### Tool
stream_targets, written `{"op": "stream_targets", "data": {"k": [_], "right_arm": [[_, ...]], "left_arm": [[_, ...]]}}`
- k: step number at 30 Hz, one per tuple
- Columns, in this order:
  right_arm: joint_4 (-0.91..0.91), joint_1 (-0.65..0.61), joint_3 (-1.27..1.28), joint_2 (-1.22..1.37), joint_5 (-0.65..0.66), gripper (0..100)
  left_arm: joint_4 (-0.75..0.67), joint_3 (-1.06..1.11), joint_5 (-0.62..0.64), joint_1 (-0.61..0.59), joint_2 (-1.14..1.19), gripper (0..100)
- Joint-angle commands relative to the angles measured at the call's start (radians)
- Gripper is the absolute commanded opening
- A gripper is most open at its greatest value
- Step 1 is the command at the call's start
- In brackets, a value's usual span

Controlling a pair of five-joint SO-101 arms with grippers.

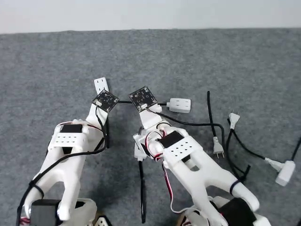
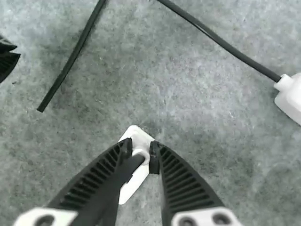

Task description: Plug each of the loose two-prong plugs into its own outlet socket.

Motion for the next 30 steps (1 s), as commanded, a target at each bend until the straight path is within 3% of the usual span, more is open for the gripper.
{"op": "stream_targets", "data": {"k": [1, 6, 11, 14, 25, 30], "right_arm": [[0.03, -0.018, -0.006, 0.018, 0.041, 0.8], [0.031, -0.067, -0.009, 0.005, 0.044, 2.6], [0.097, -0.145, -0.081, 0.007, -0.078, 23.8], [0.136, -0.188, -0.123, 0.018, -0.157, 29.7], [0.096, -0.186, -0.175, 0.196, -0.164, 28.8], [0.197, -0.18, -0.31, 0.312, -0.153, 8.0]], "left_arm": [[-0.023, -0.005, -0.006, -0.008, -0.035, 1], [-0.023, -0.007, -0.006, -0.008, -0.035, 1], [-0.04, -0.041, 0.008, -0.066, -0.035, 1], [-0.089, -0.062, 0.107, -0.135, -0.035, 1], [-0.144, -0.134, 0.341, -0.287, -0.026, 1], [-0.144, -0.131, 0.348, -0.278, -0.026, 1]]}}
